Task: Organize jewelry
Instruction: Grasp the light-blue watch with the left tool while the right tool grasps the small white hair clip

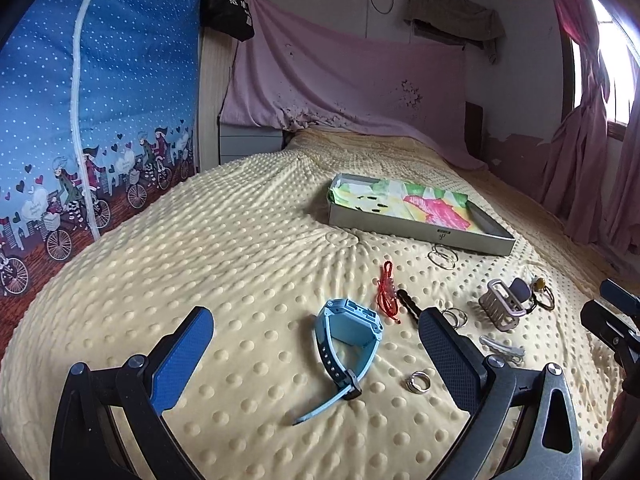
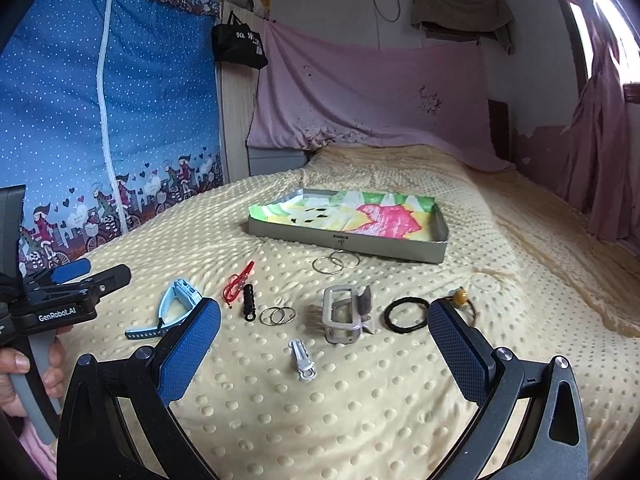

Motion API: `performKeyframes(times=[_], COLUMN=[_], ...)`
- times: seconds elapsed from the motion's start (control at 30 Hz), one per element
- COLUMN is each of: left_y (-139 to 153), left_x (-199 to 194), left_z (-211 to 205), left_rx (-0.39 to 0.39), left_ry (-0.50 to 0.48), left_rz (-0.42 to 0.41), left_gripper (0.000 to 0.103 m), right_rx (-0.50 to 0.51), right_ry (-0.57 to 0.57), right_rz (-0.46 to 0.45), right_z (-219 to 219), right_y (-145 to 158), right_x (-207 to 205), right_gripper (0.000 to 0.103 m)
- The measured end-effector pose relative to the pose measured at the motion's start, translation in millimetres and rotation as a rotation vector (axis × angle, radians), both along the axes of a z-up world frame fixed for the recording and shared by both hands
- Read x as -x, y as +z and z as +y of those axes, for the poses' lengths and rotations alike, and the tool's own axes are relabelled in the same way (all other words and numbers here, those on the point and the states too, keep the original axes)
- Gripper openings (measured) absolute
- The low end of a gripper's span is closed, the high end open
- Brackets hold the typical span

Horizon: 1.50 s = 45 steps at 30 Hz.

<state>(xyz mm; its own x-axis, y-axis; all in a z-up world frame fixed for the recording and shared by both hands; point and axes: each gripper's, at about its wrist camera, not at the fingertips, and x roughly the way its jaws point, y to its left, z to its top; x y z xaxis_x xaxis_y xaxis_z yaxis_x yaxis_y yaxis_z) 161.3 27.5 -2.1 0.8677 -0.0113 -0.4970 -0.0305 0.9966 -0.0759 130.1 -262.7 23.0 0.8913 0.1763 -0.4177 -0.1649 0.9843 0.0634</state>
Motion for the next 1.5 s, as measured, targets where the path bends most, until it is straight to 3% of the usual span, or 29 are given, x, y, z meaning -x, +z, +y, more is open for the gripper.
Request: performKeyframes(times=[0.2, 0.3, 0.37, 0.43, 0.53, 0.8, 1.27, 1.4, 1.5], left_y=[-20, -28, -32, -35, -39, -50, -59, -57, -54], left_x=[-15, -21, -25, -27, -28, -31, -40, -37, -33], left_z=[-3, -3, -3, -2, -4, -20, -23, -27, -28], left_rx=[0.003, 0.022, 0.038, 0.05, 0.058, -0.004, -0.029, -0.044, -0.039], left_ry=[-0.069, -0.098, -0.115, -0.127, -0.149, -0.199, -0.19, -0.2, -0.209], left_rz=[0.054, 0.087, 0.116, 0.13, 0.141, 0.184, 0.225, 0.214, 0.199], left_gripper=[0.099, 0.082, 0.076, 0.075, 0.072, 0.054, 0.025, 0.018, 0.016], right_rx=[-0.037, -0.059, -0.072, -0.082, -0.086, -0.082, -0.067, -0.035, -0.004], right_ry=[0.063, 0.088, 0.11, 0.134, 0.156, 0.16, 0.163, 0.165, 0.174], right_rz=[0.08, 0.121, 0.15, 0.18, 0.219, 0.284, 0.339, 0.343, 0.34], right_z=[3, 2, 4, 5, 11, 18, 23, 29, 35], right_y=[-19, -29, -36, -44, -55, -70, -86, -87, -86], right_x=[-28, -35, -39, -44, -50, -59, -68, -68, -66], right_gripper=[0.099, 0.074, 0.066, 0.05, 0.038, 0.034, 0.034, 0.016, 0.014])
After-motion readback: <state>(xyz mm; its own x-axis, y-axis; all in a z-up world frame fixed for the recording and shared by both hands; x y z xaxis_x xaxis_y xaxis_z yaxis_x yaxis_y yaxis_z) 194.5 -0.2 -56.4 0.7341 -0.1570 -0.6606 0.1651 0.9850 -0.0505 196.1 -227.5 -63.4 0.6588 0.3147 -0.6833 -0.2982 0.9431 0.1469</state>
